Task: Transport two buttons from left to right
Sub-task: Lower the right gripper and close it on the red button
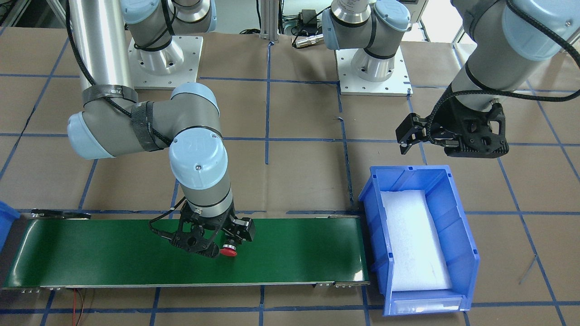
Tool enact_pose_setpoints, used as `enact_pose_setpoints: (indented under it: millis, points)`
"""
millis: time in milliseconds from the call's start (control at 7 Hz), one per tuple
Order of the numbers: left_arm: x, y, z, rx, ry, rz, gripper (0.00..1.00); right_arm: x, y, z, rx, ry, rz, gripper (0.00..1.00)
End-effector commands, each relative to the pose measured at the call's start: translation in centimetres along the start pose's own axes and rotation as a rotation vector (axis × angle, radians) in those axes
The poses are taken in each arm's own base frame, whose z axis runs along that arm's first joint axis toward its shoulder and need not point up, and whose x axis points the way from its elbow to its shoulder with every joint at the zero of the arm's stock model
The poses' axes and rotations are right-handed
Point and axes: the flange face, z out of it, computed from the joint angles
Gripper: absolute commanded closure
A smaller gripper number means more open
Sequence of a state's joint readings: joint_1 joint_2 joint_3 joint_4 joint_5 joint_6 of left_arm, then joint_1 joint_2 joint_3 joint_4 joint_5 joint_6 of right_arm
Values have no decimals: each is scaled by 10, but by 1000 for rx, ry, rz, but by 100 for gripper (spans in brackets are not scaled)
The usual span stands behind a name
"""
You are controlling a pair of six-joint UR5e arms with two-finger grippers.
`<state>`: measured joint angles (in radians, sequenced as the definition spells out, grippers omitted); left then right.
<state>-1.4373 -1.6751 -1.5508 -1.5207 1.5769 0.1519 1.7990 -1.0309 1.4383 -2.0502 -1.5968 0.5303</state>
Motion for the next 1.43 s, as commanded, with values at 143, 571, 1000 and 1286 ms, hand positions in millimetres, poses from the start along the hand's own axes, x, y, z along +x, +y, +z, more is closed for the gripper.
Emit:
enact_pose_setpoints:
  millis: [143, 571, 1000, 1286]
  points:
    - [0, 0, -1, 2, 0, 0, 0, -1, -1, 8, 0, 0, -1, 8]
    - [0, 0, 0, 1, 0, 0, 0, 2, 1, 15, -12, 9, -19, 17]
    - [0, -1, 1, -1, 0, 0, 0, 6, -1, 15, -13, 11, -40, 50]
    - [0, -1, 1, -1, 0, 0, 0, 9, 0, 16, -19, 14, -54, 81]
